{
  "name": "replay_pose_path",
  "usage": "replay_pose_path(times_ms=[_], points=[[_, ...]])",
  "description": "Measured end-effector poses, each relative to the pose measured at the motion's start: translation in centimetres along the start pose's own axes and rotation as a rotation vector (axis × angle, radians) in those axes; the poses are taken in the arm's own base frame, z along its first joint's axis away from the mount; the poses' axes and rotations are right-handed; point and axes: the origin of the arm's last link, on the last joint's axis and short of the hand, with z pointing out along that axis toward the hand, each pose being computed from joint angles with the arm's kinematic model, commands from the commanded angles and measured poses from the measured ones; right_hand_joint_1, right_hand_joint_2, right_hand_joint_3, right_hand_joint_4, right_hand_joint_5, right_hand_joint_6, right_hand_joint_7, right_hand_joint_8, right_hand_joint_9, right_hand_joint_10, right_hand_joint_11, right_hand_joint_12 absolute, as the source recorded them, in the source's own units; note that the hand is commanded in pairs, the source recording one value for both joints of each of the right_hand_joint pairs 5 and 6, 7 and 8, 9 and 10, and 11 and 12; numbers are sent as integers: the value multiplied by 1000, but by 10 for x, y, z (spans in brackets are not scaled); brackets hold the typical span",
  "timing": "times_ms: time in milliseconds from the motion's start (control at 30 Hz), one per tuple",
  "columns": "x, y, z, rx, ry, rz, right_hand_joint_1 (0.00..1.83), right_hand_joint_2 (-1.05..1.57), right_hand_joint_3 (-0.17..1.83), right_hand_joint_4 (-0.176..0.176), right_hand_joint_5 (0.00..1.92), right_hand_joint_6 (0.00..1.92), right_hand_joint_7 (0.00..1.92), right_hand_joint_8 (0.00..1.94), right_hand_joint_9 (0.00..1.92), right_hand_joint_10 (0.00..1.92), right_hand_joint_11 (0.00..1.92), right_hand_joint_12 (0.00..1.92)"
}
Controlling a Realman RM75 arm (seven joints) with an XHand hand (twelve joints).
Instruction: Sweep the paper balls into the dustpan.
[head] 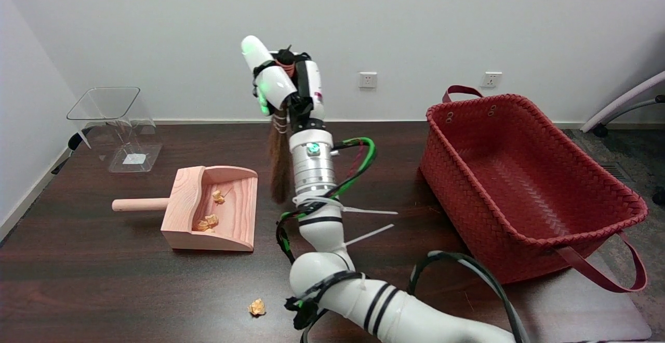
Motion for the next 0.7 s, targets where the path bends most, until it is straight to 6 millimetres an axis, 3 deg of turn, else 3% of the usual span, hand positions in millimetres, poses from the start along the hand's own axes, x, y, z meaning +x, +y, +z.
replay_pose_path(times_ms=[300, 700], points=[[32, -25, -11, 20, 36, -25, 824, 1571, 325, 0, 1920, 1920, 1920, 1920, 1920, 1920, 1920, 1920], [73, -56, -28, -37, -26, 88, 784, 1571, 318, 0, 1920, 1920, 1920, 1920, 1920, 1920, 1920, 1920]])
